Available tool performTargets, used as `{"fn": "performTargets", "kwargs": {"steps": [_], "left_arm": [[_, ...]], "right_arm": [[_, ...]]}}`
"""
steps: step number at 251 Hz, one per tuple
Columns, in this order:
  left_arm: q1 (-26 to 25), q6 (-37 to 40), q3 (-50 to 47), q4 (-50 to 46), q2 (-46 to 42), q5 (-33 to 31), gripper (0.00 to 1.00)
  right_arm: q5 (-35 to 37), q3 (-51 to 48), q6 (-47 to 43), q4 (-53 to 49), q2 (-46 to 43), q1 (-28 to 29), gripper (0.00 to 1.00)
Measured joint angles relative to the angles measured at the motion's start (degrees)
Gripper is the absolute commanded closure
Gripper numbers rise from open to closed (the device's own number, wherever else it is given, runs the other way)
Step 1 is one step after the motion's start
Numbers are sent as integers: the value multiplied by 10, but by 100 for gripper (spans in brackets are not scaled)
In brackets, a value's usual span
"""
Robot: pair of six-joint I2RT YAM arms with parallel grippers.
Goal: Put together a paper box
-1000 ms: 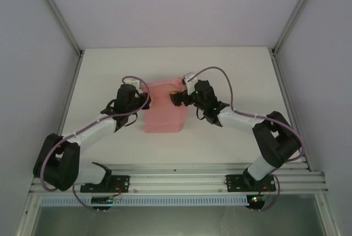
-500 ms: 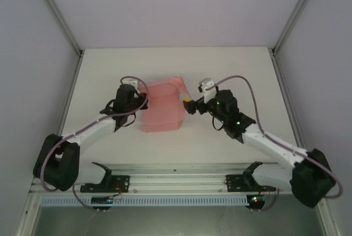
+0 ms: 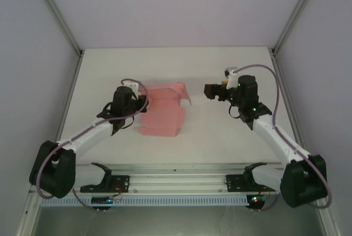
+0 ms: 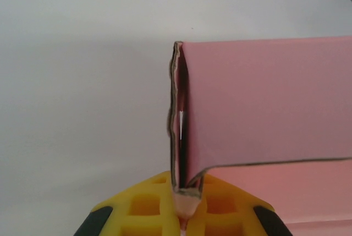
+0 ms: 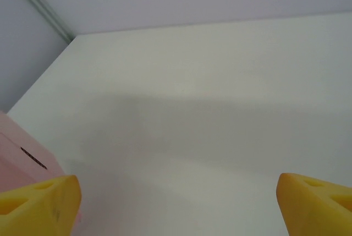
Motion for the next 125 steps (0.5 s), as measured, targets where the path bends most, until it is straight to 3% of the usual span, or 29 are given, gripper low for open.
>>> {"fn": "performTargets", "kwargs": {"steps": [76, 125], "left_arm": [[0, 2, 0, 2, -1, 4, 100], [3, 1, 0, 4, -1, 3, 100]], "right_arm": [[-128, 103, -33, -42, 147, 59, 10], [-144, 137, -48, -42, 196, 126, 11]]}}
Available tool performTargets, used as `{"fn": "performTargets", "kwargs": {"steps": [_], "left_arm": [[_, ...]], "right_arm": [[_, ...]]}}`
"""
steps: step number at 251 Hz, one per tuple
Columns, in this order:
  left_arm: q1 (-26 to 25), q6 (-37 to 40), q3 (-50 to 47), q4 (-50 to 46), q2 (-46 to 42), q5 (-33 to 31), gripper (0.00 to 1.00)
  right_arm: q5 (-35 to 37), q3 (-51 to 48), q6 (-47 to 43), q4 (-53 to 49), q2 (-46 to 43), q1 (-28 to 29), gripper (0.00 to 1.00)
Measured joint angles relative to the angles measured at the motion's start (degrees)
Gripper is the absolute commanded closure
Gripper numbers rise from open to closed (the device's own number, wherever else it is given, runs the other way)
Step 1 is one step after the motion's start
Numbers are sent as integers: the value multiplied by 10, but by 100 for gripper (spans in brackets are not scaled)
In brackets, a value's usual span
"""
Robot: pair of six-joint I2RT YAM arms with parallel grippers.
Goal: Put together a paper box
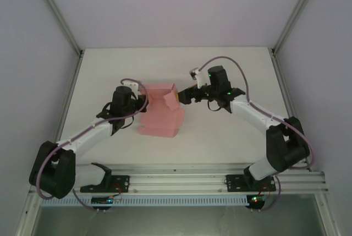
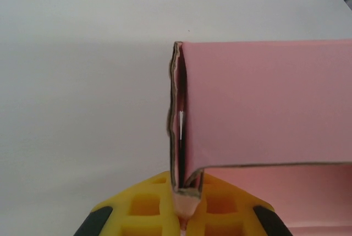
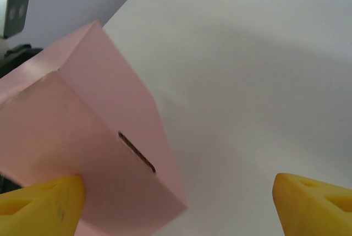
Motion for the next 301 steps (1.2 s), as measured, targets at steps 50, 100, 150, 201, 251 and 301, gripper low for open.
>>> {"fn": "performTargets", "kwargs": {"steps": [50, 100, 150, 201, 251, 301], "left_arm": [[16, -2, -12, -14, 0, -28, 100], [14, -4, -15, -20, -1, -36, 100], [3, -4, -15, -20, -14, -32, 100], [2, -3, -15, -19, -18, -29, 100], [2, -4, -15, -19, -18, -17, 100], [2, -5, -15, -19, -18, -14, 100]], "right_arm": [[21, 34, 7, 7, 59, 25, 13], [82, 36, 7, -10, 51, 30, 12], [109, 4, -4, -45, -28, 8, 19], [86, -8, -46, -85, -81, -34, 26], [35, 4, -93, -113, -67, -13, 33], [21, 49, -115, -117, -23, 10, 36]]}}
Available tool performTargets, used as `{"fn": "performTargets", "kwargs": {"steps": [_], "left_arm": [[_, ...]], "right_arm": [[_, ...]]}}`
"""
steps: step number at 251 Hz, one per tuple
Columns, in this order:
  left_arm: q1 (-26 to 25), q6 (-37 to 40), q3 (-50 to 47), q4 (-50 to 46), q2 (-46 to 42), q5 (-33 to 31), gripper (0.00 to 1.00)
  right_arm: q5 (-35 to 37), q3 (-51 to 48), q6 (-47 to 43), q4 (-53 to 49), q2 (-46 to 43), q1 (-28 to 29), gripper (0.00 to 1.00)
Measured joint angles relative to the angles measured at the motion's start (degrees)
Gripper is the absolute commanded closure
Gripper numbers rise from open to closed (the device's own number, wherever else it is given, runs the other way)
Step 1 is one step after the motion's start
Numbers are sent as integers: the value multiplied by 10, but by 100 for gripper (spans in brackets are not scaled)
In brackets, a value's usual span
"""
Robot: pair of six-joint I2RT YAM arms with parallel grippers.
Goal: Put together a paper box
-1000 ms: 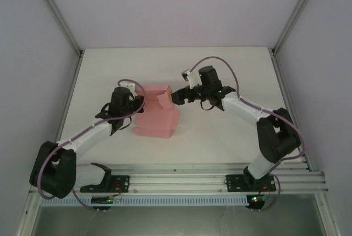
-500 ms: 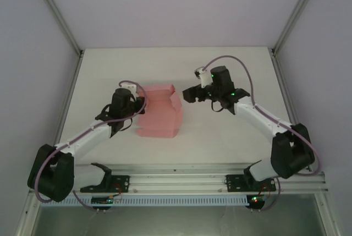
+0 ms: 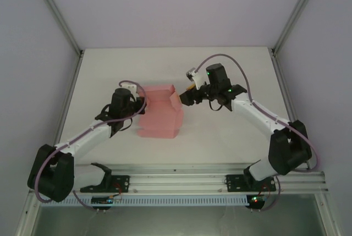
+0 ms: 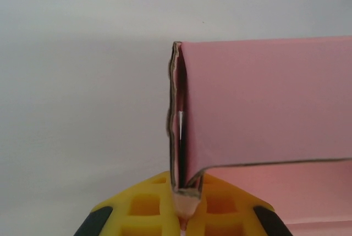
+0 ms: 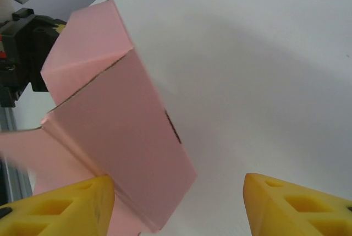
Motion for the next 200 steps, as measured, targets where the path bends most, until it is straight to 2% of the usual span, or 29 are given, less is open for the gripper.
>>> {"fn": "performTargets", "kwargs": {"steps": [52, 137, 152, 166, 200], "left_arm": [[0, -6, 0, 0, 0, 0, 100], [3, -19, 7, -21, 12, -20, 100], [4, -23, 12, -27, 14, -26, 100], [4, -24, 17, -31, 15, -28, 100], [1, -27, 27, -34, 15, -32, 100]], "right_arm": [[2, 34, -8, -13, 36, 35, 37], [84, 56, -10, -23, 53, 74, 36], [93, 59, -10, -26, 54, 80, 38], [95, 59, -10, -27, 54, 83, 43], [96, 60, -7, -42, 54, 90, 45]]}}
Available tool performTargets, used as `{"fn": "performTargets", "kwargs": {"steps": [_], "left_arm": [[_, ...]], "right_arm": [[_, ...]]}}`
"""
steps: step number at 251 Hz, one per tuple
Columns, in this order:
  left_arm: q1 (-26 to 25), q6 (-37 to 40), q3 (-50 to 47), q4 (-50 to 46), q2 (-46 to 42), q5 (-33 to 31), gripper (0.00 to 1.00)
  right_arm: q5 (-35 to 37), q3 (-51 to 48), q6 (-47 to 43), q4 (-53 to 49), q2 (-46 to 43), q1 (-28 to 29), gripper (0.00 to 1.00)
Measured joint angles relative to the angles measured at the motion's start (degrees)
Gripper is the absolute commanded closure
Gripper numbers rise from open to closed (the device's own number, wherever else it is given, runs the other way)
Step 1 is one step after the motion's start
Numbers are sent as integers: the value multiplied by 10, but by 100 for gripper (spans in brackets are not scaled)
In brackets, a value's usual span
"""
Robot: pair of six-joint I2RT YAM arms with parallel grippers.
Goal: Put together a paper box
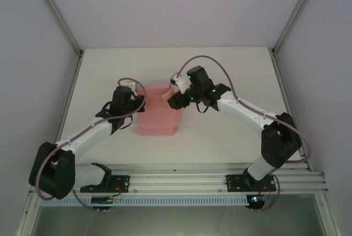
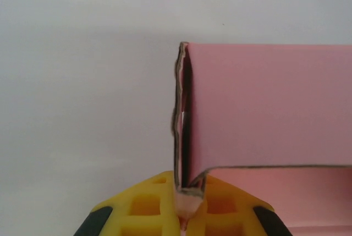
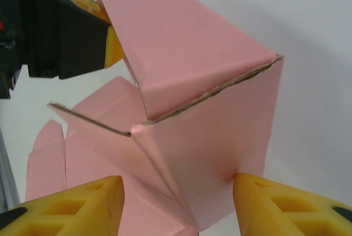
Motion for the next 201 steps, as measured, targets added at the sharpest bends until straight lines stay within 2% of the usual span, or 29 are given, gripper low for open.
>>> {"fn": "performTargets", "kwargs": {"steps": [42, 62, 81, 98, 142, 172, 201], "left_arm": [[0, 7, 1, -5, 0, 10, 100], [0, 8, 1, -3, 0, 20, 100], [0, 8, 1, 0, 0, 24, 100], [-1, 8, 1, -1, 0, 21, 100], [-11, -3, 9, -14, 7, 0, 100], [-29, -25, 27, -31, 19, -34, 100], [-46, -81, 75, -82, 44, -101, 100]], "right_arm": [[4, 1, 1, -15, 0, -1, 48], [27, 8, 0, -16, 3, 0, 48], [61, 18, 3, -9, 11, 5, 53], [120, 28, 10, 1, 27, 15, 71], [341, 63, 17, 33, 90, 57, 98], [454, 95, 38, 42, 135, 76, 100], [530, 132, 63, 28, 163, 86, 100]]}}
